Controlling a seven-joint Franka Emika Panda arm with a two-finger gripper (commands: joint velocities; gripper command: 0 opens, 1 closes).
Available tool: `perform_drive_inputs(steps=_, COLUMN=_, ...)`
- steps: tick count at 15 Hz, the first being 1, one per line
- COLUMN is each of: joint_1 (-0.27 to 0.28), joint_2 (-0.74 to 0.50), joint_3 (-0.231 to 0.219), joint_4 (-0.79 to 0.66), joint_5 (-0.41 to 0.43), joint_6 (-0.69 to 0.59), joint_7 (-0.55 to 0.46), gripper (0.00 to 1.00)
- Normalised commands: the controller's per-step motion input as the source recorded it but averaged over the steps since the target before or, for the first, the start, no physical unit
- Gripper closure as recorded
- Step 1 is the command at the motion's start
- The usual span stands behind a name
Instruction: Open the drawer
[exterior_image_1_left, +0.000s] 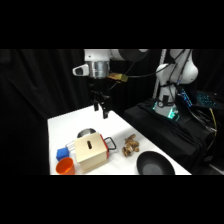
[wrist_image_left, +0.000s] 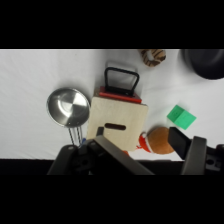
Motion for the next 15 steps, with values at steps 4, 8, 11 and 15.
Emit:
perform_drive_inputs(steps=4, joint_1=-0.020, joint_2=0.08, joint_3=0.017, joint_4=0.02, joint_5=0.039, joint_6=0.16, joint_7=0.05, gripper=0.00)
perform_drive_inputs(steps=8, joint_1=-0.020, joint_2=0.01, joint_3=0.017, joint_4=-0.11, joint_5=0.052, joint_6=0.48, joint_7=0.08, gripper=0.00)
perform_drive_inputs(steps=11, joint_1=-0.031, joint_2=-0.14, joint_3=-0.003, joint_4=-0.30, joint_5=-0.008, joint_6=0.55, joint_7=0.07, gripper=0.00)
perform_drive_inputs(steps=15, joint_1=-0.027, joint_2=-0.39, joint_3=-0.013, joint_4=-0.58, joint_5=-0.083, joint_6=0.39, joint_7=0.10, gripper=0.00)
